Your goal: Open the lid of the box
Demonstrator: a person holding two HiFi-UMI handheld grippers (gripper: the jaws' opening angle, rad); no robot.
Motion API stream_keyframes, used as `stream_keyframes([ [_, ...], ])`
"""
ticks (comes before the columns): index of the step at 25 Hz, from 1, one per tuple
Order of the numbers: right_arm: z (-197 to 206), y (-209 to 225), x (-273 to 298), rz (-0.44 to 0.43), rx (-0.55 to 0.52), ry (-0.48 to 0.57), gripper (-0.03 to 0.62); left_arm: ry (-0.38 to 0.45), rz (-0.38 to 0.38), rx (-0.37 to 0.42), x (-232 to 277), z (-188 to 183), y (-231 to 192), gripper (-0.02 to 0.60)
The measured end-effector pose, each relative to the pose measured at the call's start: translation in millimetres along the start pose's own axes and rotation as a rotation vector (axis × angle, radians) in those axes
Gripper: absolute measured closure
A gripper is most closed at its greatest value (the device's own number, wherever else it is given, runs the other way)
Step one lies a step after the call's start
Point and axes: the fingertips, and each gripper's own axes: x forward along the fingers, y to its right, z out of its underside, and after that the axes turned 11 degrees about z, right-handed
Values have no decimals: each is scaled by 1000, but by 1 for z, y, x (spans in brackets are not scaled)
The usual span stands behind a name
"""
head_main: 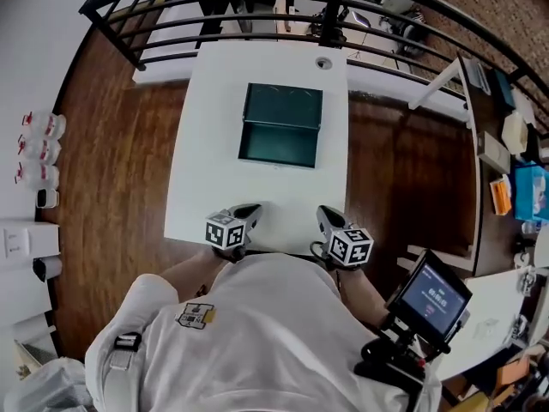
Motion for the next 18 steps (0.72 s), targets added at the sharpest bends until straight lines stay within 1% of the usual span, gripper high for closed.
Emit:
stream_keyframes([
  [2,20,-3,-2,-6,-5,-31,592,-9,-8,7,-2,7,1,581],
  [5,34,-9,-2,-13,-8,-53,594,-12,-17,7,-8,13,0,581],
  [11,44,-19,-2,-17,-8,-66,594,2,-24,-7,-20,18,-3,581],
  [16,50,-27,-3,-5,4,-65,594,13,-31,9,-32,13,-6,580],
  [18,47,-28,0,-14,-4,-66,594,23,-41,6,-34,10,-5,581],
])
